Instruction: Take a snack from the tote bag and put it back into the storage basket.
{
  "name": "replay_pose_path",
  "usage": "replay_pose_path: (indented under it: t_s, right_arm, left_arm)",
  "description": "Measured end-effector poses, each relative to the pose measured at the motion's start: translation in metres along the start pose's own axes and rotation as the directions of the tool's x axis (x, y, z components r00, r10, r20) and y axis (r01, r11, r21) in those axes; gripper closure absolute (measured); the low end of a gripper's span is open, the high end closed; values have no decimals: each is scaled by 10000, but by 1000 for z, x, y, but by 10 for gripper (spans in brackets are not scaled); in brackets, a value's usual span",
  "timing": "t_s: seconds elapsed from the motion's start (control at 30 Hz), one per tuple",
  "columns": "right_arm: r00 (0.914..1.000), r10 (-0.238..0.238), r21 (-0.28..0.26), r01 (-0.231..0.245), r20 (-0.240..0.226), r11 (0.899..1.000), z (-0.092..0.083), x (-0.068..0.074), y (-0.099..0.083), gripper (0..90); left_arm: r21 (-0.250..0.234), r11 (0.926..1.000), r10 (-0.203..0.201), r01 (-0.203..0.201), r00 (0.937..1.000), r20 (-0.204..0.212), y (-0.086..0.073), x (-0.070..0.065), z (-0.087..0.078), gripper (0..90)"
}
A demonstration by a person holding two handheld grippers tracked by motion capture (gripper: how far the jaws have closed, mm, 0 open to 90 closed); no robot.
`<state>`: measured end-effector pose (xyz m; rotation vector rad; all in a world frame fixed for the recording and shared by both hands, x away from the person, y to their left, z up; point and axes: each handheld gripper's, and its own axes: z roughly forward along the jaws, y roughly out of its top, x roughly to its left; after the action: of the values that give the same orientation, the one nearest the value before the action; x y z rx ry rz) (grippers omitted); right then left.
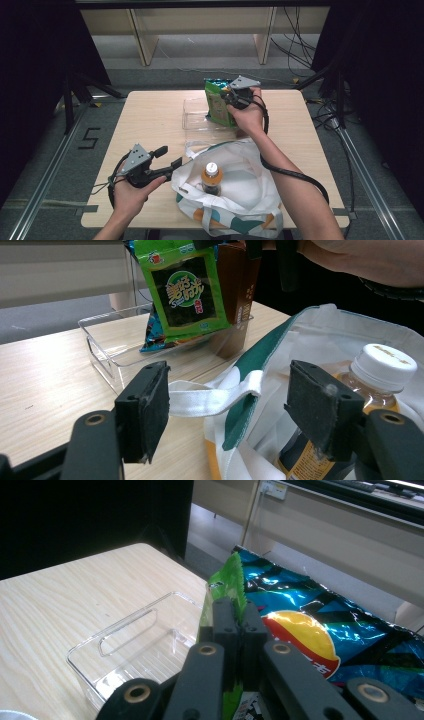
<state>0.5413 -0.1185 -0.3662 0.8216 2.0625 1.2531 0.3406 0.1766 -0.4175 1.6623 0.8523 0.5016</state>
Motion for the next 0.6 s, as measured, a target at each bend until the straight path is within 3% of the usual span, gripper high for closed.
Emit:
replay_pose_path:
  t_s: [0.1, 0.23, 0.3, 0.33, 0.43, 0.5, 0.53, 0.57, 0.6]
  right_arm:
    - [9999, 124, -80, -124, 10, 9999, 0, 1, 1, 900]
    - [9994, -276, -445, 284, 186, 9986, 2, 1, 2, 900]
    - [9998, -75, -412, 82, 185, 9991, 2, 4, 2, 900]
    - [9991, -353, -557, 365, 223, 9978, 4, 3, 2, 900]
    - [9996, -260, -562, 267, 125, 9981, 7, 5, 2, 900]
    - [9993, -213, -567, 230, 297, 9981, 8, 7, 1, 900]
    - [9995, -12, -559, 29, 307, 9984, 9, 8, 0, 900]
    - [9996, -192, -557, 202, 188, 9982, 10, 7, 0, 900]
    - [9995, -4, -545, 21, 315, 9985, 10, 9, -1, 900]
  left_arm:
    - [6, 10000, 5, -5, 10000, -7, 0, 0, 0, 329]
    - [12, 10000, 3, -3, 10000, -10, 0, 1, 0, 329]
    - [19, 10000, 12, -12, 10000, -9, 0, 1, 0, 329]
    - [21, 10000, 11, -11, 10000, -7, 0, 1, 0, 329]
    - [13, 10000, 8, -8, 10000, -4, 0, 0, 0, 329]
    - [16, 10000, -10, 10, 10000, -5, 0, 0, 0, 329]
    - [14, 10000, -2, 2, 10000, -5, 0, 1, 0, 329]
    - [9, 10000, 6, -6, 10000, -5, 0, 1, -1, 329]
    - [8, 10000, 3, -3, 10000, -5, 0, 1, -1, 329]
